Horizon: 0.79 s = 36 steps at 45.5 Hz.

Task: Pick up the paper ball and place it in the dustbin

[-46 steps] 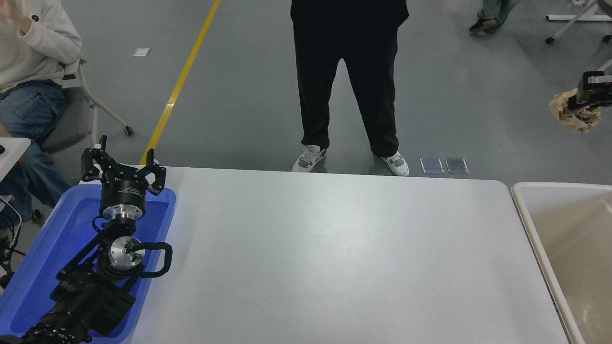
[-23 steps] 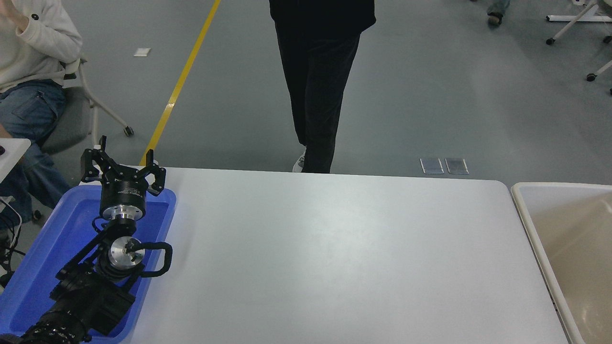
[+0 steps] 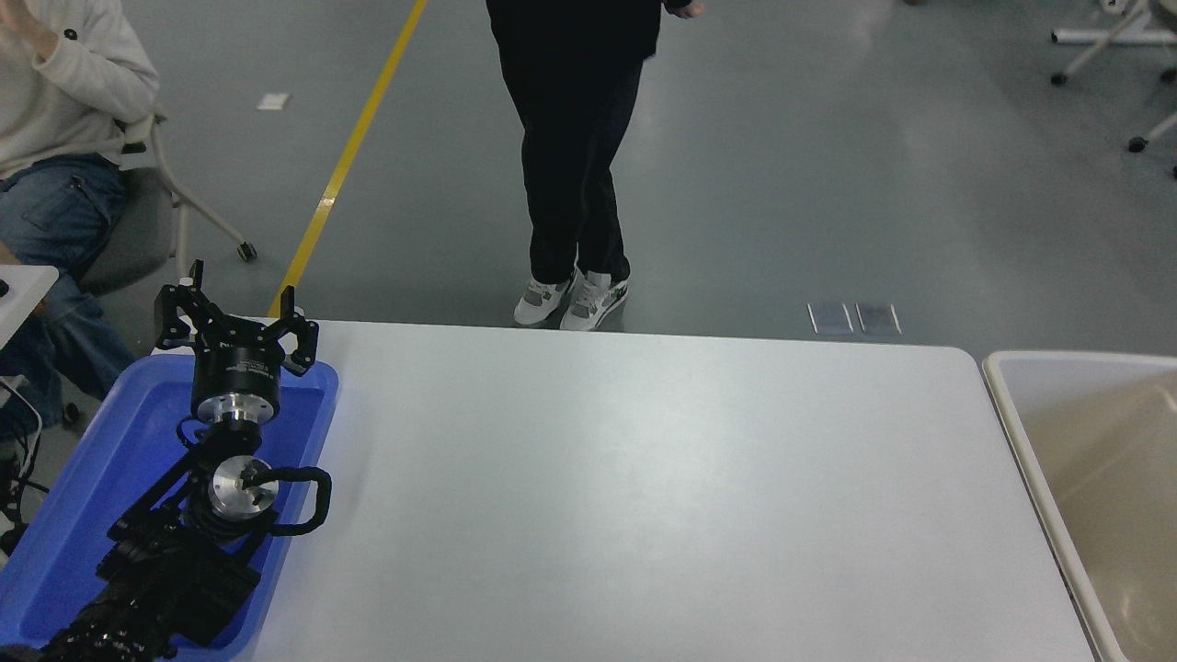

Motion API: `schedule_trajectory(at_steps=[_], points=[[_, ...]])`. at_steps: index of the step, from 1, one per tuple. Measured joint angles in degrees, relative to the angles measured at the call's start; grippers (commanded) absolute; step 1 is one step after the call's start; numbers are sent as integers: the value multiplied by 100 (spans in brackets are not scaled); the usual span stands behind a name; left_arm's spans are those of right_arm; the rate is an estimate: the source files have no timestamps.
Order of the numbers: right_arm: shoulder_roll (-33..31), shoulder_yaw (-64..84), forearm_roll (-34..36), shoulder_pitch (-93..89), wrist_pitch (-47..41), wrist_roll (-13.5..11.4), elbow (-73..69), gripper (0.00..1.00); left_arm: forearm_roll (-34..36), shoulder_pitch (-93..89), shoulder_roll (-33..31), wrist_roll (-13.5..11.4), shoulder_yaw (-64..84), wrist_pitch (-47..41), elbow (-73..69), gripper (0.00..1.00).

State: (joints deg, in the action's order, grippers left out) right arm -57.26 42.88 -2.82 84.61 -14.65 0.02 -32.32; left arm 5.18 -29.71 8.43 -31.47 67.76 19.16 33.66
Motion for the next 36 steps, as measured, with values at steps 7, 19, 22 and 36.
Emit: schedule_trajectory(at_steps=[7, 19, 22, 36], points=[[348, -441, 1216, -1160, 826, -16, 168, 0, 0, 0, 0, 0, 0, 0, 0, 99], [1468, -2281, 1947, -3301, 1576, -63, 1444, 0, 3, 0, 1, 0, 0, 0, 0, 99], [1853, -2731, 1991, -3721, 1645, -77, 1884, 0, 3, 0, 0, 1, 0, 0, 0, 99], [3018, -4039, 2068, -4810, 1867, -83, 2885, 0, 3, 0, 0, 0, 0, 0, 0, 99]])
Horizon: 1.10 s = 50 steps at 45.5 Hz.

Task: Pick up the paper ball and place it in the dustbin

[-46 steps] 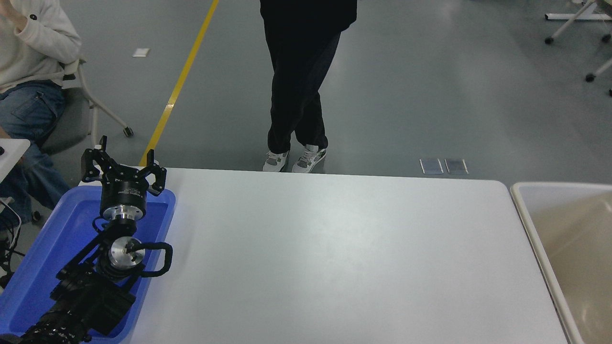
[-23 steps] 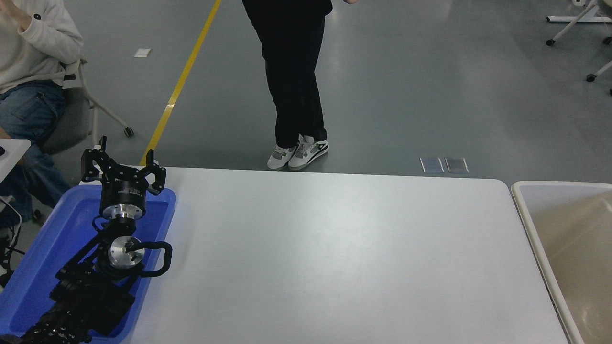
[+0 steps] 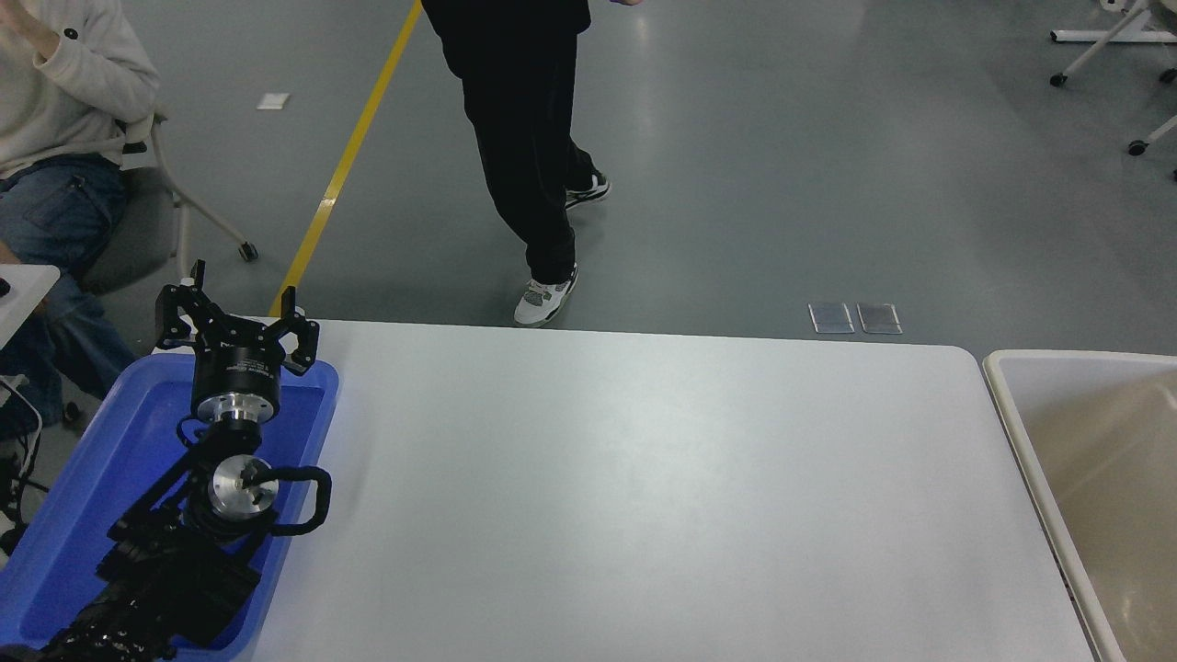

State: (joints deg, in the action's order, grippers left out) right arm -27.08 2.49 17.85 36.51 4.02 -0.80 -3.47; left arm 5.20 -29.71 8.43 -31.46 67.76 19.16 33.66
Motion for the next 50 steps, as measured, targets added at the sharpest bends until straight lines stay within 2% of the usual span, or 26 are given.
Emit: schedule_trajectory(at_steps=[8, 9, 10, 12, 15, 17, 50], points=[[304, -299, 15, -291, 52, 12, 167, 1, -2, 0, 0, 0, 0, 0, 0, 99], [329, -320, 17, -313, 54, 11, 175, 8, -2, 0, 0, 0, 0, 0, 0, 99], [350, -338, 18, -330, 55, 12, 182, 20, -2, 0, 0, 0, 0, 0, 0, 99], [386, -380, 18, -368, 67, 15, 210, 48, -2, 0, 0, 0, 0, 0, 0, 99], [433, -426, 22, -411, 74, 21, 233, 74, -2, 0, 0, 0, 0, 0, 0, 99], [452, -450, 25, -431, 79, 23, 242, 100, -2, 0, 0, 0, 0, 0, 0, 99], [302, -716, 26, -239, 58, 31, 298, 100, -1, 0, 0, 0, 0, 0, 0, 99]])
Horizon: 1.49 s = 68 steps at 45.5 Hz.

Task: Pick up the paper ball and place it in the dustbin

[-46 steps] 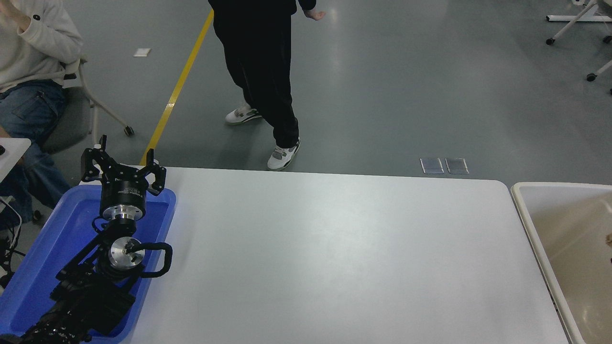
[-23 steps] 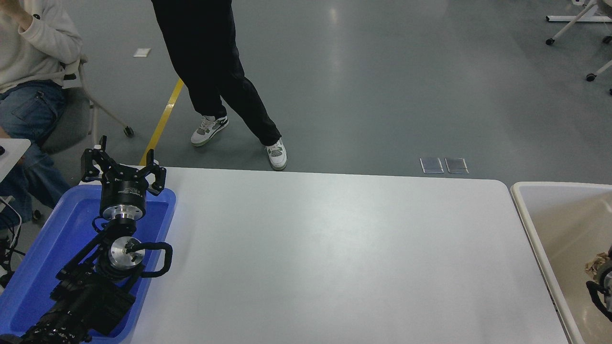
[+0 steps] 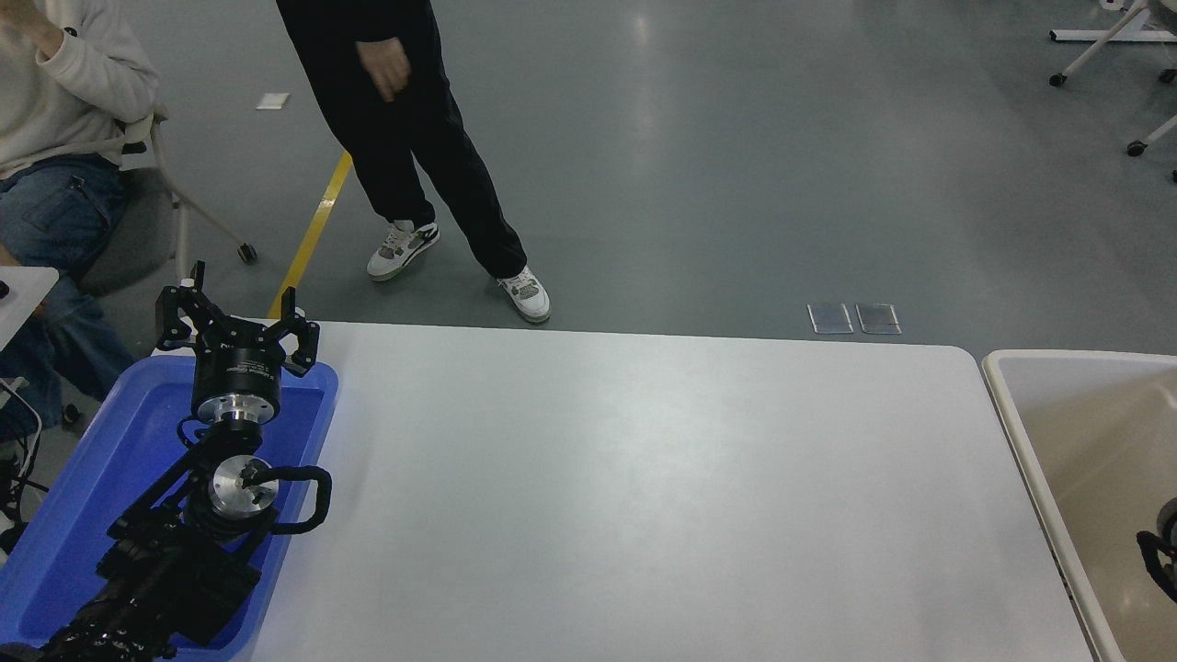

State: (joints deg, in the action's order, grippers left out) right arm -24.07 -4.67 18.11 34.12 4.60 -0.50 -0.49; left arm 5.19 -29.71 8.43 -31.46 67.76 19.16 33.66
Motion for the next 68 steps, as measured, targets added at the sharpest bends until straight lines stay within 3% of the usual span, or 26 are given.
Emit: schedule_trajectory(at_steps=[35, 54, 68], points=[[-336, -176, 0, 1538, -68, 13, -869, 100, -1, 0, 0, 0, 0, 0, 0, 99], [-411, -2320, -7, 1840, -147, 21, -2768, 100, -1, 0, 0, 0, 0, 0, 0, 99], [-6, -3298, -8, 1655, -606, 22, -3541, 100, -1, 0, 0, 0, 0, 0, 0, 99]])
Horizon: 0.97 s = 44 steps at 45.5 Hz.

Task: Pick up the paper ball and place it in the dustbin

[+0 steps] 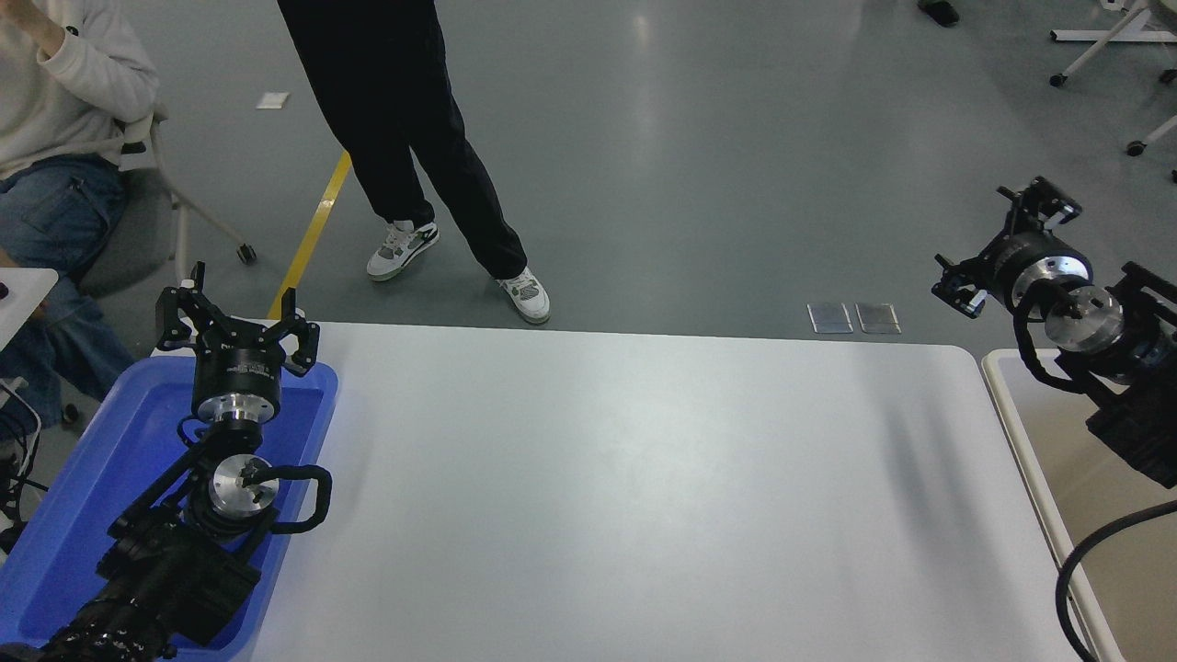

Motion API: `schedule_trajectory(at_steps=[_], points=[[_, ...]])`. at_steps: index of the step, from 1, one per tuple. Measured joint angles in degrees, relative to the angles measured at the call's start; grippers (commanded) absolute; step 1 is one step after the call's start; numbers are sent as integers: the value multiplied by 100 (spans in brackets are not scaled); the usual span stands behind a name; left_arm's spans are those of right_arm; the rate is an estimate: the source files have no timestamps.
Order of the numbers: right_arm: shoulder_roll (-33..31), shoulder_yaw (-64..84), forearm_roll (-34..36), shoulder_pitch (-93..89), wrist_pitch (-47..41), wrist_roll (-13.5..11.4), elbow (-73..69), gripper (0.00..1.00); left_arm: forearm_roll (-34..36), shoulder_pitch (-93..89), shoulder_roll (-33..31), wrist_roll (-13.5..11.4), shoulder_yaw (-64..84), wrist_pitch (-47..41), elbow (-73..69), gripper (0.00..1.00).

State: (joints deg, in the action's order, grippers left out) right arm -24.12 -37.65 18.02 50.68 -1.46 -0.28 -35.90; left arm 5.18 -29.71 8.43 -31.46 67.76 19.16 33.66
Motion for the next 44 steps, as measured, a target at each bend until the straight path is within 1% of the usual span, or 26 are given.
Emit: schedule_trajectory(at_steps=[13, 20, 44], points=[[408, -554, -1, -472, -494, 1, -131, 100, 0, 0, -1, 0, 0, 0, 0, 99], [523, -671, -2, -708, -695, 1, -132, 100, 1, 0, -1, 0, 0, 0, 0, 99], [619, -956, 0, -1318, -1138, 2, -8, 100, 1, 0, -1, 0, 0, 0, 0, 99]])
